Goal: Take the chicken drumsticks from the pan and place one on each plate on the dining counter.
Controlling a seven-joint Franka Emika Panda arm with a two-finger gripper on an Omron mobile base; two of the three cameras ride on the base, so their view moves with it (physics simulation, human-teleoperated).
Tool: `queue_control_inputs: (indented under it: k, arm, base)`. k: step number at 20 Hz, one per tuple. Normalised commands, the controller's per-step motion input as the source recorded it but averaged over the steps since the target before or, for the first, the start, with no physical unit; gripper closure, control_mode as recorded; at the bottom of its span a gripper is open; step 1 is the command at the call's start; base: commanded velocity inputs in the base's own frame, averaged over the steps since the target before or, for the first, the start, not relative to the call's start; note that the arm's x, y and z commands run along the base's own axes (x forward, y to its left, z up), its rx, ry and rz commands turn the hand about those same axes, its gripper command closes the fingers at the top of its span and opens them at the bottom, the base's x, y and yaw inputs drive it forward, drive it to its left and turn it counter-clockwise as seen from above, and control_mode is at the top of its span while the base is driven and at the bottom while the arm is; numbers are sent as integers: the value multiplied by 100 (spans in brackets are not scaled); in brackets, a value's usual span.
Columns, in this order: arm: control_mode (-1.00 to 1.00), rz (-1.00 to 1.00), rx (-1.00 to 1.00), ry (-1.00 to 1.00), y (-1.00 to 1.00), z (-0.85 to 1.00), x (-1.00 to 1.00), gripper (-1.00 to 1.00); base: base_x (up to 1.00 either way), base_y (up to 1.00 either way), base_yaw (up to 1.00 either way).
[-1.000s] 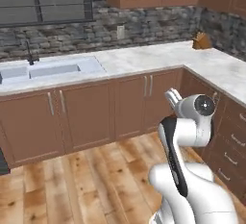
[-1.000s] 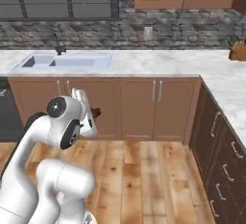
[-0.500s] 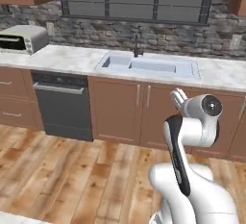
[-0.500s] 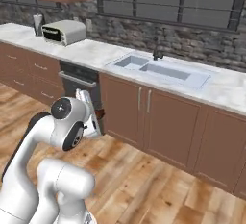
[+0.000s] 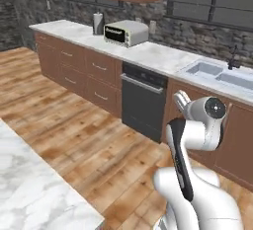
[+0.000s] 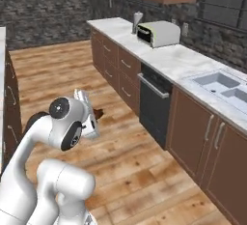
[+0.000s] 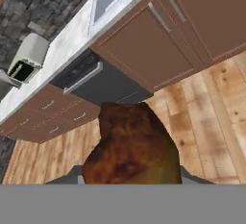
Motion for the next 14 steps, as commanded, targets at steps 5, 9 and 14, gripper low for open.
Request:
queue_control_inputs:
  k: [5, 9, 14]
  arm:
    - [100, 0, 0, 0, 0, 0, 0, 100]
    - [100, 0, 0, 0, 0, 0, 0, 100]
    - [100, 0, 0, 0, 0, 0, 0, 100]
  base:
    - [22, -85, 68]
    - [69, -49, 75]
    - [100, -38, 52]
